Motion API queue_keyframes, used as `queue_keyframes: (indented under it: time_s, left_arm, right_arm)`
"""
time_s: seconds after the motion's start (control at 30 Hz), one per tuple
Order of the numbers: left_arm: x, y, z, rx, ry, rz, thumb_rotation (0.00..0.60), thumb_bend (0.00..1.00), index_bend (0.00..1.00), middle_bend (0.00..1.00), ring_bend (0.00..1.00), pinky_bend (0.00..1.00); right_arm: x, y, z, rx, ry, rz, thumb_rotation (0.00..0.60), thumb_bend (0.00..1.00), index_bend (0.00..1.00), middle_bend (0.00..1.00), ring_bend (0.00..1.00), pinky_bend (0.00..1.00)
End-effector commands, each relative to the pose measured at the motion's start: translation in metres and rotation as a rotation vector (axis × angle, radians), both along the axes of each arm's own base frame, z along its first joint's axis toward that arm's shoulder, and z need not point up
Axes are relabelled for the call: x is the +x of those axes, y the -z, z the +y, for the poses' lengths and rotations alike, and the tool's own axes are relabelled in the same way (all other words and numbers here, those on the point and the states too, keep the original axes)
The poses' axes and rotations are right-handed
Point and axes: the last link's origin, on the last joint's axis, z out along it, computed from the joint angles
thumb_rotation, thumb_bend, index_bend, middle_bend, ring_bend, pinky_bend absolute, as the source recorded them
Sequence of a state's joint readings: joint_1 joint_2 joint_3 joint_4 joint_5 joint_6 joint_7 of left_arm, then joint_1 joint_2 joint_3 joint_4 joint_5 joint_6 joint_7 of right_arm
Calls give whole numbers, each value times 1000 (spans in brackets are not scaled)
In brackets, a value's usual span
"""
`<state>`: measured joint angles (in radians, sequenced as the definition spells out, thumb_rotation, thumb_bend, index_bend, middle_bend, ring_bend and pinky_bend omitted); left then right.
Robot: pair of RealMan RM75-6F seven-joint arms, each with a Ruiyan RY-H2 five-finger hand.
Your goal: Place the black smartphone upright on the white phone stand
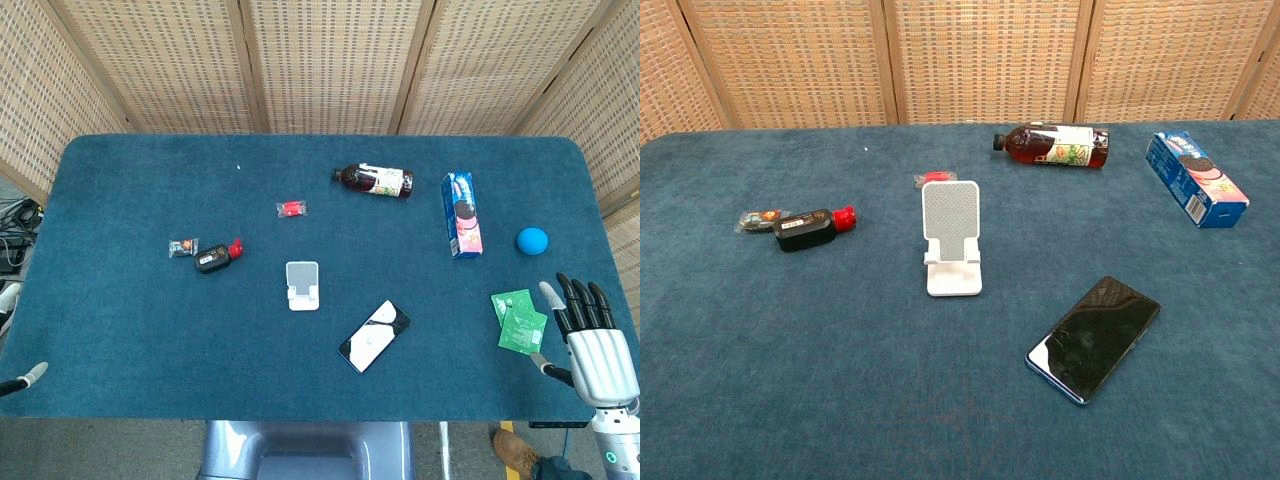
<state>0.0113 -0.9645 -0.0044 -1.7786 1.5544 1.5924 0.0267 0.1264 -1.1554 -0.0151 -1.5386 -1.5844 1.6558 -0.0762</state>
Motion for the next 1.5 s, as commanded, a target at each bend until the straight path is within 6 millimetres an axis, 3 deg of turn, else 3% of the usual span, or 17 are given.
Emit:
queue_keyframes:
  time_s: [0.03,0.23,0.33,0.43,0.5,0.83,1.13,1.5]
  left_arm:
    - [0,0,0,0,0,-1,600,0,0,0,0,0]
    - [-2,0,3,5,-6,-5,600,0,0,0,0,0]
    - [-3,3,8,-4,-13,2,600,0,0,0,0,0]
    - [-6,8,16,-23,-33,14,600,0,0,0,0,0]
    - [-8,13,25,-37,-53,22,600,0,0,0,0,0]
    - [-16,25,42,-72,-124,50,600,0,0,0,0,0]
    - [-22,28,48,-79,-156,57,600,0,0,0,0,0]
    - [-24,30,50,-84,-166,61,600,0,0,0,0,0]
  right_arm:
    - [0,0,0,5,1,1,600,0,0,0,0,0]
    - [4,7,-2,55,-17,-9,600,0,0,0,0,0]
    - [13,19,-15,162,-80,42,600,0,0,0,0,0]
    - [31,40,-36,347,-170,112,600,0,38,62,29,52]
    - [53,65,-60,517,-250,169,600,0,84,127,83,90]
    - [91,127,-103,715,-373,325,600,0,139,189,155,148]
    - [110,160,-112,777,-423,356,600,0,159,198,173,156]
    - [110,179,-112,800,-468,466,600,0,173,198,174,156]
